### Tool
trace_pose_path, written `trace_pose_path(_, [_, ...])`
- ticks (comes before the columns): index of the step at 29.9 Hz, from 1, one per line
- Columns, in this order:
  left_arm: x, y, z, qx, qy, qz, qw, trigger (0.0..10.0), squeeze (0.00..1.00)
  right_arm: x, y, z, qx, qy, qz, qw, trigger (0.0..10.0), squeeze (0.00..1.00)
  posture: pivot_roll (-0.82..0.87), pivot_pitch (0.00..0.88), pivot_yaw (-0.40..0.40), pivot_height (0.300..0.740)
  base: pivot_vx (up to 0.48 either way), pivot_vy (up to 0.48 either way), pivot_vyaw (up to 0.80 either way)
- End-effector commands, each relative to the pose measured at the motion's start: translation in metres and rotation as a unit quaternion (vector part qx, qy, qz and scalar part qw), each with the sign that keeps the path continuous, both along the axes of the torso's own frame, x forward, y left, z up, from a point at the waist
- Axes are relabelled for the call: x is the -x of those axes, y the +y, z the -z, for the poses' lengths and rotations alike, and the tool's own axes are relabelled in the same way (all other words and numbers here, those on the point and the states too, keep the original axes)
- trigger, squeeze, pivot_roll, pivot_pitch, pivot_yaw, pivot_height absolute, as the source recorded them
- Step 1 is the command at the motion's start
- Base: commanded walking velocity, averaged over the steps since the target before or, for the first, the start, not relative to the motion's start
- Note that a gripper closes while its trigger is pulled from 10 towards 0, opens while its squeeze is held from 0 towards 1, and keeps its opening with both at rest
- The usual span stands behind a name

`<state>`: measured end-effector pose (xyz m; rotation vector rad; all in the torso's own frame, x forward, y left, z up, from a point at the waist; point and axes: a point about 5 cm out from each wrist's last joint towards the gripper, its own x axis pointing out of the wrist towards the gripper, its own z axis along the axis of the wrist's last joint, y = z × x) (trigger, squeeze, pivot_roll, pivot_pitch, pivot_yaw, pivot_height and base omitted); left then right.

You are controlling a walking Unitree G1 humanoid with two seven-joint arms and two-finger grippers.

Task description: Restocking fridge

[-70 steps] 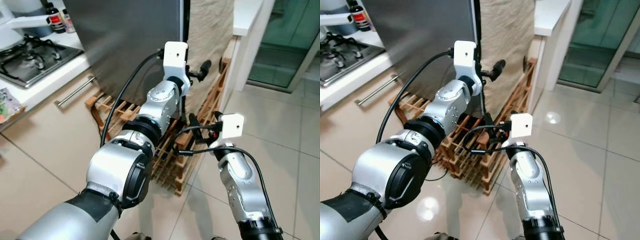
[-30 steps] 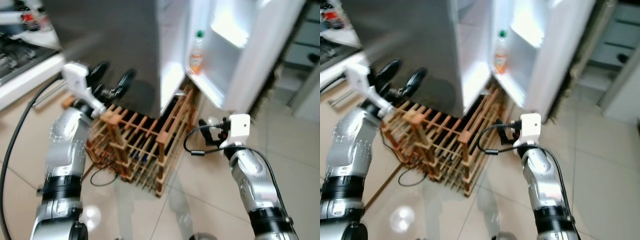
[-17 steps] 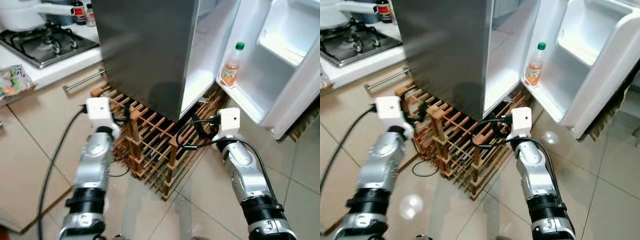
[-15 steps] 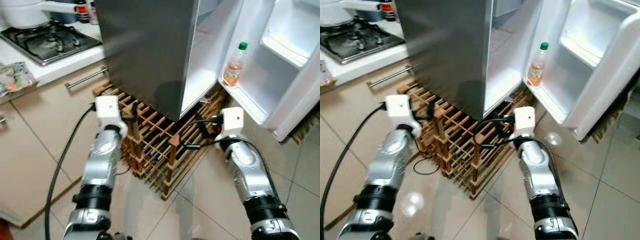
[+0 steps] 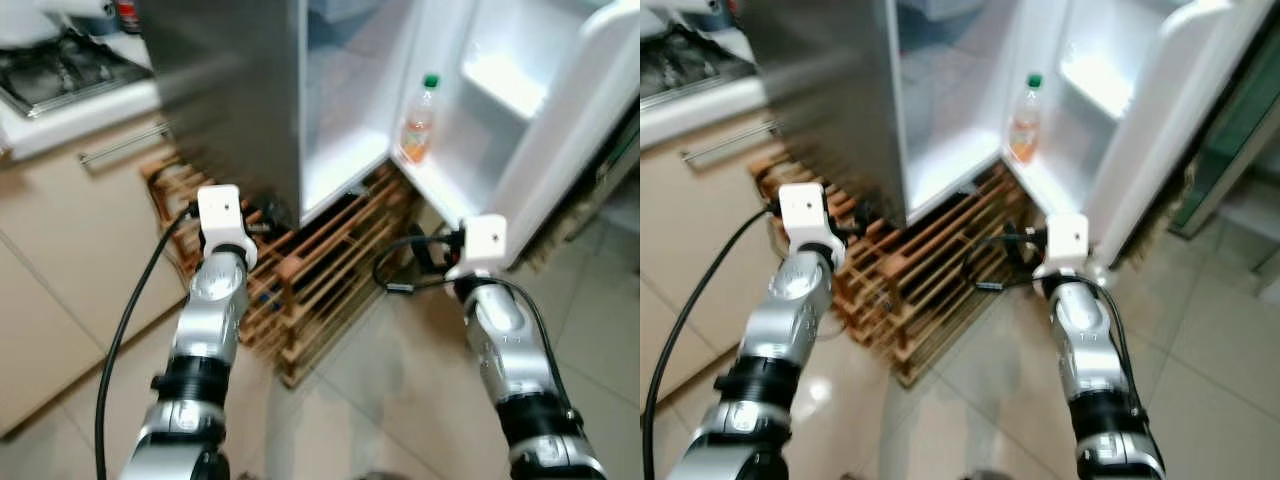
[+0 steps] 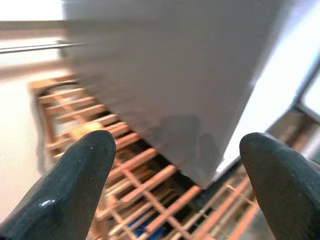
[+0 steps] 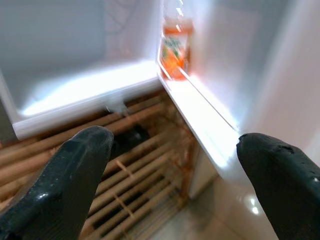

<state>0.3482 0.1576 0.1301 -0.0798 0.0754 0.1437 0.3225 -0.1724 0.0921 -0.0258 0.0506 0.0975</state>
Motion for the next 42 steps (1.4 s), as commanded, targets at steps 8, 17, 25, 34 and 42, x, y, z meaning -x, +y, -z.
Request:
trace_pose_path(8, [-0.005,0.003,-0.007,-0.025,-0.013,-0.017,0.999,10.0,0.00,-0.010,-0.010,-0.017,-0.003,-0.033,-0.017,0.999,10.0,0.00,-0.18,0.000,0.024,0.740,0.000,0.000,0.00])
trace_pose_path(17, [0.003,-0.021,-0.011,-0.051,-0.053,0.071,0.995,10.0,0.00,-0.001,0.003,-0.009,-0.002,-0.034,-0.039,0.999,10.0,0.00,-0.19,0.000,0.031,0.740,0.000,0.000,0.25])
trace_pose_path(25, [0.016,-0.021,-0.005,-0.083,-0.037,0.091,0.992,10.0,0.00,0.009,0.020,0.000,-0.018,-0.028,-0.056,0.998,10.0,0.00,-0.19,0.000,0.044,0.740,0.060,0.000,0.00])
trace_pose_path(34, [0.009,-0.019,-0.007,-0.079,-0.026,0.076,0.994,10.0,0.00,0.008,0.021,-0.001,-0.014,-0.028,-0.054,0.998,10.0,0.00,-0.19,0.000,0.048,0.740,0.480,0.000,0.00])
trace_pose_path(42, [0.012,-0.020,-0.003,-0.066,-0.010,0.083,0.994,10.0,0.00,0.009,0.022,-0.003,-0.010,-0.035,-0.055,0.998,10.0,0.00,-0.19,0.000,0.051,0.740,0.480,0.000,0.41])
